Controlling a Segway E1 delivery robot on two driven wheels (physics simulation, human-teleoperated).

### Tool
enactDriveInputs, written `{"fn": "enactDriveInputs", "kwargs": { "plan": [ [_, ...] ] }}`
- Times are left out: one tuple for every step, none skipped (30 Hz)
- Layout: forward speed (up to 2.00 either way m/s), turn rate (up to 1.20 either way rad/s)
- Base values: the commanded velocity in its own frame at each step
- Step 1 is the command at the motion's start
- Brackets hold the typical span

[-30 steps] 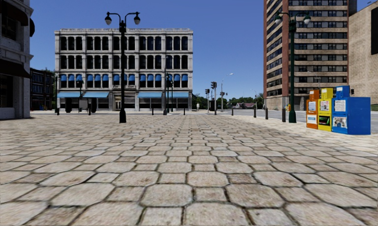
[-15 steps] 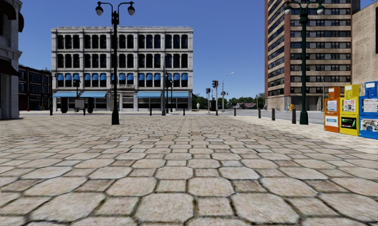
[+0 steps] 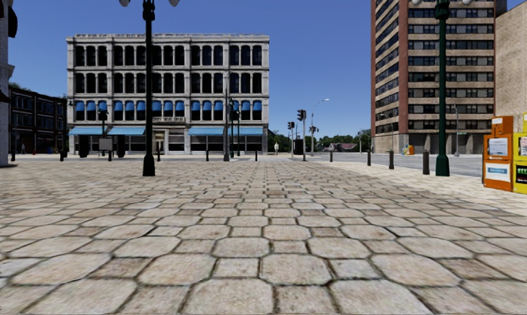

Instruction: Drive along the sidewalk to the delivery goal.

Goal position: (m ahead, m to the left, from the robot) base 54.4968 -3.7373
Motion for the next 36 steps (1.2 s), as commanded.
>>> {"fn": "enactDriveInputs", "kwargs": {
  "plan": [
    [1.7,0.0],
    [1.7,0.0],
    [1.7,0.0],
    [1.7,0.0],
    [1.69,0.0],
    [1.65,0.0],
    [1.65,0.0],
    [1.62,0.0],
    [1.61,0.0],
    [1.61,0.0],
    [1.6,0.0],
    [1.6,0.0],
    [1.6,0.0],
    [1.6,0.0],
    [1.6,0.0],
    [1.6,0.0],
    [1.52,0.0],
    [1.44,0.0],
    [1.44,0.0],
    [1.4,0.0],
    [1.38,0.0],
    [1.38,0.0],
    [1.38,0.0],
    [1.38,0.0],
    [1.39,0.0],
    [1.39,0.0],
    [1.39,0.0],
    [1.39,0.0],
    [1.4,0.0],
    [1.41,0.0],
    [1.41,0.0],
    [1.41,0.0],
    [1.41,0.0],
    [1.42,0.0],
    [1.42,0.0],
    [1.42,0.0]
  ]
}}
